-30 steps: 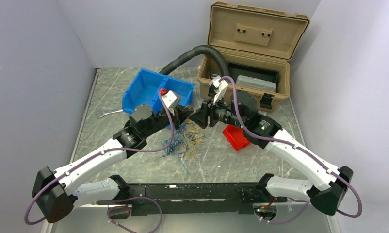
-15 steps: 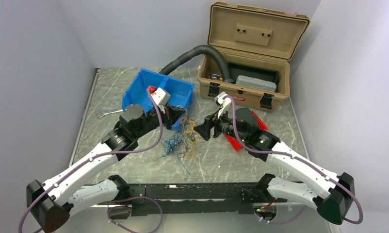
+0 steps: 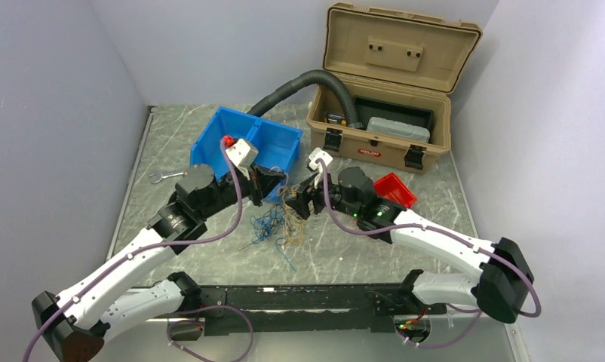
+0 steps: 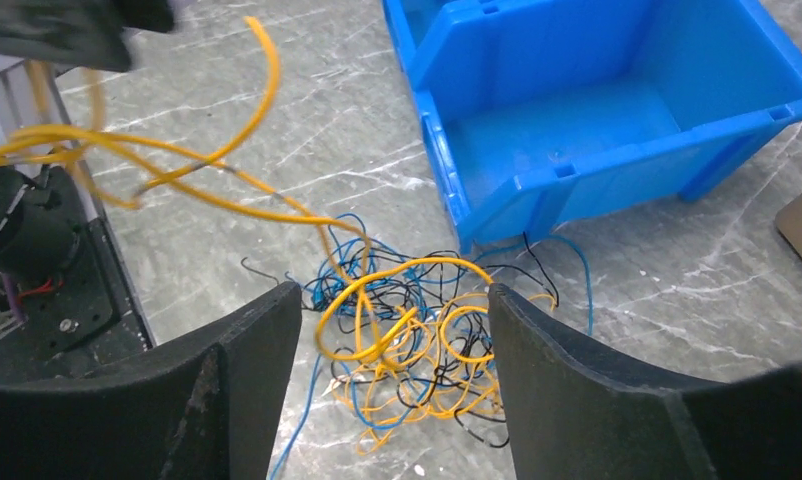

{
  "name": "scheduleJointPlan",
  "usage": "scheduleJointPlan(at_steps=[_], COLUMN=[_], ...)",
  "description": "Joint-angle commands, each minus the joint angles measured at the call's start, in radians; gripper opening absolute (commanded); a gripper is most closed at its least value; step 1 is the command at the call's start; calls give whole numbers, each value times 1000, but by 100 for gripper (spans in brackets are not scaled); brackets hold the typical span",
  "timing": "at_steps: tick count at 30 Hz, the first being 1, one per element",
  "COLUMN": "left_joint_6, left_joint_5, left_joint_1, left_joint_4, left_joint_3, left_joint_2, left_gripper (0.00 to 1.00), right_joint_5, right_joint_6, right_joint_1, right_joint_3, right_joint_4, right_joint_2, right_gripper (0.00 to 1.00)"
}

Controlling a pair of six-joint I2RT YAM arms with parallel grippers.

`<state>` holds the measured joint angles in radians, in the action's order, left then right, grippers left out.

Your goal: Untangle the cables

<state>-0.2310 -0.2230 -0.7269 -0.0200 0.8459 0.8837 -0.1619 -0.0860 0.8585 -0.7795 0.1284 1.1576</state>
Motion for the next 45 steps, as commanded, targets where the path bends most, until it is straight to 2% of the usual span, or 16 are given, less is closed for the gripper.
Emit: scheduleJointPlan(at_steps=[1, 6, 10, 14, 17, 24, 29, 33, 34, 35, 36, 38, 39, 42, 45], left_joint_6=[3, 28, 20, -41, -31, -11, -6, 5, 6, 7, 8, 5, 5, 15, 31], left_joint_5=[20, 212, 404, 455, 476, 727, 761, 673, 634, 594, 548, 508, 494, 484, 487], left_joint_1=[7, 20, 76, 183, 243, 276, 279, 278, 278, 278, 278, 278, 278, 278, 277], left_joint_4=[18, 165, 271, 384, 460, 553, 557, 524, 503, 486, 467, 448, 445, 463, 471], left_joint_3=[51, 85, 80, 69, 62, 65, 54, 35, 24, 14, 5, -4, -3, 16, 28], left_joint_2=[-39, -76, -118, -167, -199, -263, -305, -326, -333, -339, -342, -341, -337, -322, -327], left_gripper=[0, 0, 0, 0, 0, 0, 0, 0, 0, 0, 0, 0, 0, 0, 0], right_joint_5=[35, 228, 369, 516, 654, 904, 855, 640, 575, 510, 446, 346, 299, 270, 240], right_joint_6=[27, -77, -163, -267, -385, -628, -670, -512, -489, -459, -431, -398, -387, -373, -336], right_joint_1=[4, 4, 3, 0, -7, -84, -143, -144, -143, -143, -143, -144, -144, -144, -144], right_joint_3=[-50, 6, 78, 125, 129, 83, 62, 67, 71, 80, 92, 107, 114, 120, 114], right_joint_4=[87, 98, 62, -39, -195, -504, -548, -423, -391, -354, -317, -261, -238, -218, -212], right_joint_2=[42, 2, -73, -144, -173, -155, -122, -110, -113, -117, -125, -147, -157, -180, -179], right_gripper=[66, 19, 0, 0, 0, 0, 0, 0, 3, 11, 22, 55, 64, 75, 75])
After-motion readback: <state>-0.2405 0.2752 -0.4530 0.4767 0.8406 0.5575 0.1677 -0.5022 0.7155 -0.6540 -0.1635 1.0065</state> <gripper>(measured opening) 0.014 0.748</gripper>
